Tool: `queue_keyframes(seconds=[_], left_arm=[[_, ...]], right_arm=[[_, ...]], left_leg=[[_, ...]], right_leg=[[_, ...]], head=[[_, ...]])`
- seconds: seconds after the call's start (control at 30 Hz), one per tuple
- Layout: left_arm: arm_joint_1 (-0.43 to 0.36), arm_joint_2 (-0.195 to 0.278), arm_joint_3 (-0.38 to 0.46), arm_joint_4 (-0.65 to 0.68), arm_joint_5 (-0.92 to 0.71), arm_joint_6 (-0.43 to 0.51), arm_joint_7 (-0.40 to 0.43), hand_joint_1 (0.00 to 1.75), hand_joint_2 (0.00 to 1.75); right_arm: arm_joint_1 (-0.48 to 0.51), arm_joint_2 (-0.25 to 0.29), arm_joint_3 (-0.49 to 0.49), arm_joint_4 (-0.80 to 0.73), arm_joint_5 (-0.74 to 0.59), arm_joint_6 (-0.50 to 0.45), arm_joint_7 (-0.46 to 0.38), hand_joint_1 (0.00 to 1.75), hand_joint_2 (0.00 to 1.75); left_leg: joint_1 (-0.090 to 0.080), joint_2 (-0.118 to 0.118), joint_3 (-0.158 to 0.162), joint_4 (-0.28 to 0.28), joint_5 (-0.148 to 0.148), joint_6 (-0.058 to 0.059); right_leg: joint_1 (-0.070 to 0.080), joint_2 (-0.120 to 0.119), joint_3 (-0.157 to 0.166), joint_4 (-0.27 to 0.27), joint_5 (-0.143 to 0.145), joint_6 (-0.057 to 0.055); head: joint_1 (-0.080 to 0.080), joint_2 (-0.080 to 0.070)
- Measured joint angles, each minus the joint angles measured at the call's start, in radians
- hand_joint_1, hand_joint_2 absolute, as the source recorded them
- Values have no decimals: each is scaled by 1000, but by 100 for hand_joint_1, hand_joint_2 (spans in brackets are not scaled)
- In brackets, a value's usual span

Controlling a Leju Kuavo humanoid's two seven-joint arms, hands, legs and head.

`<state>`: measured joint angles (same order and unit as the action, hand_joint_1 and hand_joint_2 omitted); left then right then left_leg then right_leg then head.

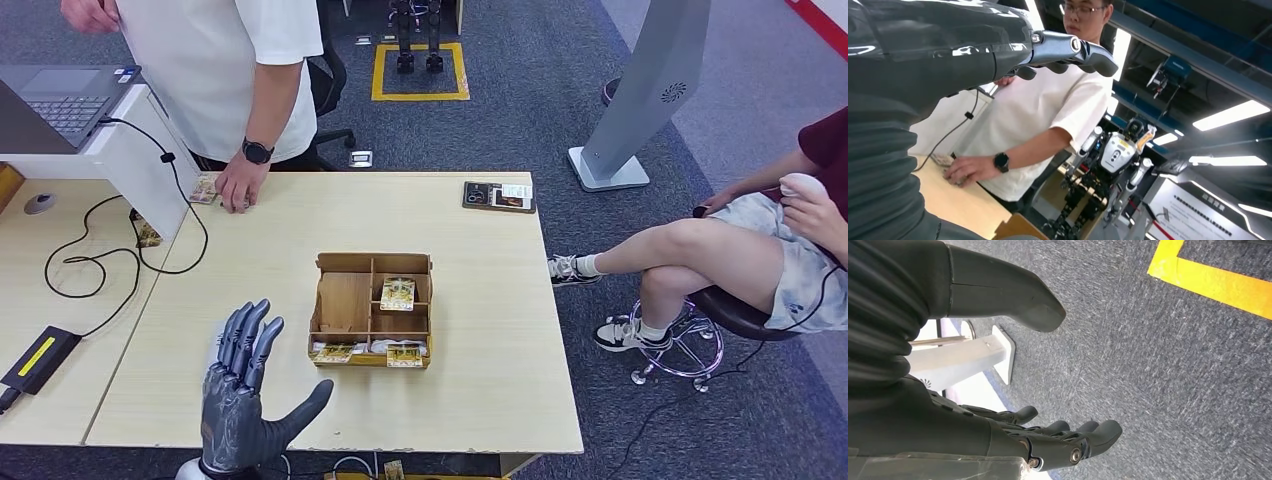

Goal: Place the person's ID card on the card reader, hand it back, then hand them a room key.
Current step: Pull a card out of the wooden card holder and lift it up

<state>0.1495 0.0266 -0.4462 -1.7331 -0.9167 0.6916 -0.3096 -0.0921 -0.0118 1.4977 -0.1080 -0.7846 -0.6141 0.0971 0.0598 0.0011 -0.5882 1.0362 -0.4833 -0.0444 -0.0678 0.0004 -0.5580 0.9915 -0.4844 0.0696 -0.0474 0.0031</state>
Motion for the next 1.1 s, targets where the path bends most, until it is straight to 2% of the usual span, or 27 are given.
queue_keyframes(seconds=[0.3, 0.43, 0.53, 0.73, 1.1], left_arm=[[-36, 37, -76, 42, -45, -8, 115, 0, 175], [-59, 44, -99, 77, -81, -29, 159, 0, 175], [-82, 46, -112, 109, -121, -69, 223, 0, 175], [-129, 27, -128, 157, -158, -151, 331, 0, 175], [-211, -16, -154, 235, -186, -210, 395, 0, 175]], right_arm=[[-1, 0, 1, 0, 3, 10, 13, 0, 175], [-4, 0, 4, 0, 9, 16, 21, 0, 175], [-10, 0, 7, 0, 9, 19, 28, 0, 175], [-18, 0, 17, 0, 17, 21, 40, 0, 175], [-33, 0, 39, 0, 40, 39, 62, 0, 175]], left_leg=[[0, 0, 0, 0, 0, 0], [0, 0, 0, 0, 0, 0], [0, 0, 0, 0, 0, 0], [0, 0, 0, 0, 0, 0], [0, 0, 0, 0, 0, 0]], right_leg=[[0, 0, 0, 0, 0, 0], [0, 0, 0, 0, 0, 0], [0, 0, 0, 0, 0, 0], [0, 0, 0, 0, 0, 0], [0, 0, 0, 0, 0, 0]], head=[[0, 0], [0, 0], [0, 0], [0, 0], [0, 0]])
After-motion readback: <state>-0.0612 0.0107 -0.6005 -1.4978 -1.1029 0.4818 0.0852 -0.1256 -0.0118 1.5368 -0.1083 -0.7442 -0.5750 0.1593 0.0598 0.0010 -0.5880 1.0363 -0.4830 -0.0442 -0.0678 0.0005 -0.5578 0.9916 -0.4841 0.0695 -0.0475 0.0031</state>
